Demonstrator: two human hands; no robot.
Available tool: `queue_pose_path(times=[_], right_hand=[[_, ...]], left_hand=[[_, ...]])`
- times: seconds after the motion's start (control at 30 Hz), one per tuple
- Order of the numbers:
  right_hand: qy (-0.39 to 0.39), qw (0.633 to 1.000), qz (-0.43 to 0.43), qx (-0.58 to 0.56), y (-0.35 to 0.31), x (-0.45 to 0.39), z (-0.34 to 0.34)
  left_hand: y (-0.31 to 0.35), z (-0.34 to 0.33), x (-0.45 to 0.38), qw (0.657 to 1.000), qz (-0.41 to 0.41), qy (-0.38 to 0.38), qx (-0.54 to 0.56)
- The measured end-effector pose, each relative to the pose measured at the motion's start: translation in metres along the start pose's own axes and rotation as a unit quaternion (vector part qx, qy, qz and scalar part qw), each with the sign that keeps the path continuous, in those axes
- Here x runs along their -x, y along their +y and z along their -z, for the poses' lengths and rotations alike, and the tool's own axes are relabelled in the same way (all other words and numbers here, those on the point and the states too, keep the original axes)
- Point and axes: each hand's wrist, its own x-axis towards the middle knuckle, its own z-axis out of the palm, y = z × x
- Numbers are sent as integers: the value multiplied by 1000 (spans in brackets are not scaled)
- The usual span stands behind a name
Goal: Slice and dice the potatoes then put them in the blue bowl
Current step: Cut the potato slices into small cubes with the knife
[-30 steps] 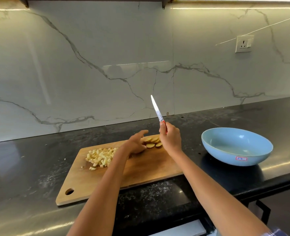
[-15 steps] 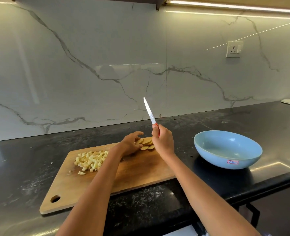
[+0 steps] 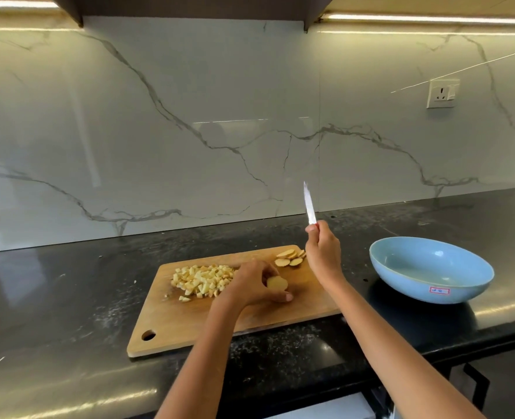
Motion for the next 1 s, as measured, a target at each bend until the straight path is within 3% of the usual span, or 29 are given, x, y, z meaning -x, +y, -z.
queue_pose_path(times=[0.13, 0.37, 0.47, 0.83, 1.0], right_hand=[[-112, 990, 2, 84, -4, 30, 8], [-253, 917, 3, 310, -29, 58, 39], [-258, 895, -3, 363, -38, 68, 45], [-277, 873, 12, 401, -54, 79, 47], [-281, 884, 4, 374, -58, 79, 42]], left_hand=[[0, 2, 8, 1000, -12, 16, 6], [5, 2, 12, 999, 17, 35, 37], [5, 1, 12, 996, 36, 42, 67], [6, 1, 13, 991, 71, 50, 104], [6, 1, 10, 991, 75, 45, 106]])
